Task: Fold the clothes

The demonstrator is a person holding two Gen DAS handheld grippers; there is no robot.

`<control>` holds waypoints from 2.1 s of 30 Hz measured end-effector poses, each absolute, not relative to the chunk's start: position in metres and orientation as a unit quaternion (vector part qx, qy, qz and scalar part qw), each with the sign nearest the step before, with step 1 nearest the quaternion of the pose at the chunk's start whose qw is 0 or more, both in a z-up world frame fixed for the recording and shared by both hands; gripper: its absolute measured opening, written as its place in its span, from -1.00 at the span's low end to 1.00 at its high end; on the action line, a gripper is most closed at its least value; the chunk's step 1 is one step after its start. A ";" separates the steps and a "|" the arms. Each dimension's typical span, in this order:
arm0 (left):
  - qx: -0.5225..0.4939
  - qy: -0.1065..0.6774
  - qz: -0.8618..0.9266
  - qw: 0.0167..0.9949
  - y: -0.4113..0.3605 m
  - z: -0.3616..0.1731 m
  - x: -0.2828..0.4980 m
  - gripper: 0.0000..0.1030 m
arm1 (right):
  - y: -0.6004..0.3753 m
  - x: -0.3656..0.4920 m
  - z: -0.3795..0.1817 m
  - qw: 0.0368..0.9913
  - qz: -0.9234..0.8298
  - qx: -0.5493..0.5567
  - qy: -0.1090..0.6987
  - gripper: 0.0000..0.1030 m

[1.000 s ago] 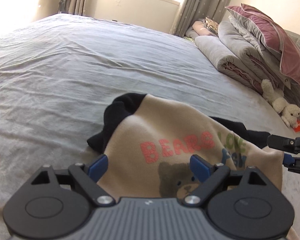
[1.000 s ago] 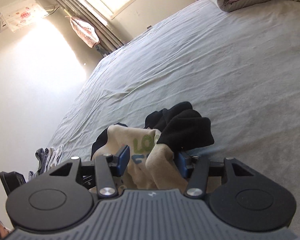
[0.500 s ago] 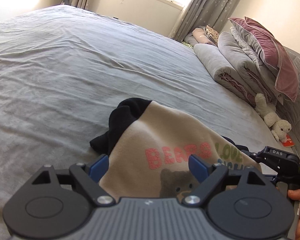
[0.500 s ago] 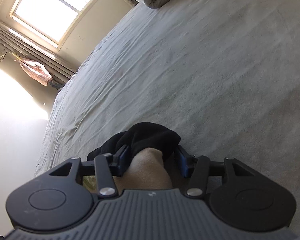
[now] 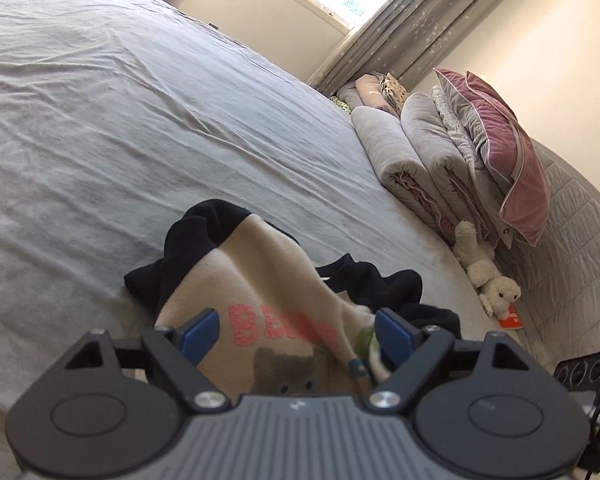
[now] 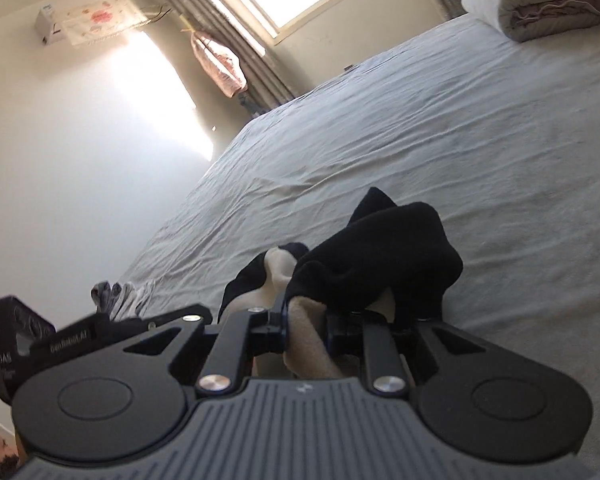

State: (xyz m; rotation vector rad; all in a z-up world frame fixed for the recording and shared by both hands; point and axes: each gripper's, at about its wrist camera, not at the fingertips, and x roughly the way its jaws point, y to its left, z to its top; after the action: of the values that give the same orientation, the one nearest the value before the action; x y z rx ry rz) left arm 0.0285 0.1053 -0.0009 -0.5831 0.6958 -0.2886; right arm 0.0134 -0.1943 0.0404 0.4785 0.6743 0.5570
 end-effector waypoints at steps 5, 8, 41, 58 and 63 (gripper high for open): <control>-0.279 0.350 -0.162 0.879 0.095 -0.005 0.035 0.24 | -0.162 0.011 0.021 0.862 0.298 0.178 0.368 -0.59; -0.264 0.360 -0.178 0.877 0.084 -0.008 0.038 0.23 | -0.153 0.011 0.010 0.854 0.303 0.160 0.392 -0.59; -0.238 0.393 -0.152 0.875 0.079 -0.019 0.043 -0.69 | -0.245 0.041 -0.015 0.740 0.241 0.475 0.409 0.10; -0.212 0.345 -0.149 0.902 0.073 -0.011 0.032 -0.03 | -0.231 0.026 0.033 0.824 0.225 0.399 0.333 -0.58; -0.231 0.335 -0.151 0.901 0.076 -0.009 0.032 0.07 | -0.238 0.025 0.048 0.866 0.197 0.362 0.283 -0.60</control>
State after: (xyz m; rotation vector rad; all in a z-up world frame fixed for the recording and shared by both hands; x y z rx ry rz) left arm 0.0320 0.0760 -0.0092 -0.4788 0.6938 -0.3121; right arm 0.0253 -0.2385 0.0480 0.7580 0.5930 0.4130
